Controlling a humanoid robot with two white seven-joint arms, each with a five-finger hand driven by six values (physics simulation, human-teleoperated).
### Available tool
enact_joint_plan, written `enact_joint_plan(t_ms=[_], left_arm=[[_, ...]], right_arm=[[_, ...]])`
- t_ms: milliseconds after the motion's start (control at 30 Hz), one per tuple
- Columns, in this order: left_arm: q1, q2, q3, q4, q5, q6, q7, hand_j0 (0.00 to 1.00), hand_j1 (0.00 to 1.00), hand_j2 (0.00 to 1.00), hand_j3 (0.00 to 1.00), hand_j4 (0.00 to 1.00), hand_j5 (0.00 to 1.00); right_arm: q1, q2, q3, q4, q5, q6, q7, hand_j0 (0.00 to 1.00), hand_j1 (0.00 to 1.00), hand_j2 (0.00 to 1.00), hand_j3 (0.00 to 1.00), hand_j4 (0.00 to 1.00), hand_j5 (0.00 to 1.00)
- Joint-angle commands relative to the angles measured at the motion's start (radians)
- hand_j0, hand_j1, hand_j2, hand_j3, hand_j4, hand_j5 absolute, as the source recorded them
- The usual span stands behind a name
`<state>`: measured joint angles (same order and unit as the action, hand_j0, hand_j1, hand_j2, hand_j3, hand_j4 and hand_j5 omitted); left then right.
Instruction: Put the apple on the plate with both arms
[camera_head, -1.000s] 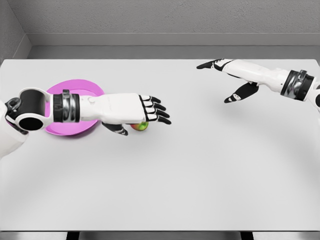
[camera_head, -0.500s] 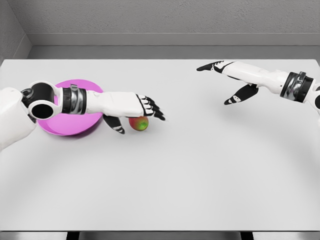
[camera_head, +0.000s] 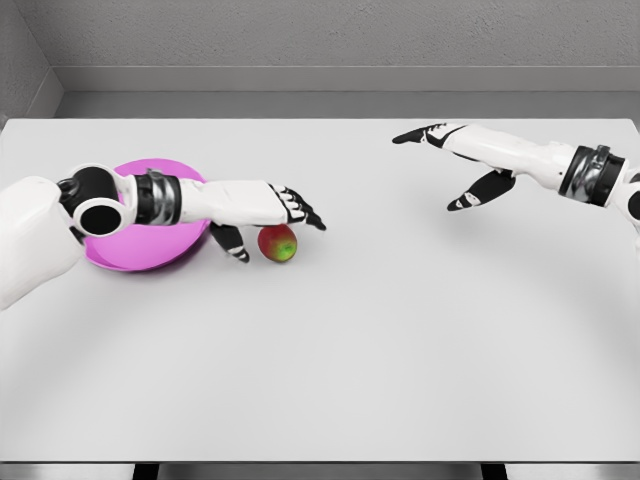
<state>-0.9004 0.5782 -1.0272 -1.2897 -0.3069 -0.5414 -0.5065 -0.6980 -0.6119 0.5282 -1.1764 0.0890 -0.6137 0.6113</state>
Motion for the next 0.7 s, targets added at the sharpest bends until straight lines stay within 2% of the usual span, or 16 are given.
enact_joint_plan(t_ms=[0, 667], left_arm=[[0.0, -0.026, 0.001, 0.035, -0.001, 0.017, 0.002, 0.98, 0.98, 0.98, 0.98, 0.98, 0.98], [0.006, -0.037, -0.001, 0.044, -0.078, 0.017, 0.0, 0.89, 0.89, 0.89, 0.89, 0.89, 0.89]], right_arm=[[0.0, 0.001, 0.0, 0.0, -0.008, 0.003, 0.0, 1.0, 1.0, 1.0, 1.0, 1.0, 1.0], [-0.003, 0.0, -0.005, -0.003, -0.008, 0.003, 0.0, 1.0, 1.0, 1.0, 1.0, 1.0, 1.0]])
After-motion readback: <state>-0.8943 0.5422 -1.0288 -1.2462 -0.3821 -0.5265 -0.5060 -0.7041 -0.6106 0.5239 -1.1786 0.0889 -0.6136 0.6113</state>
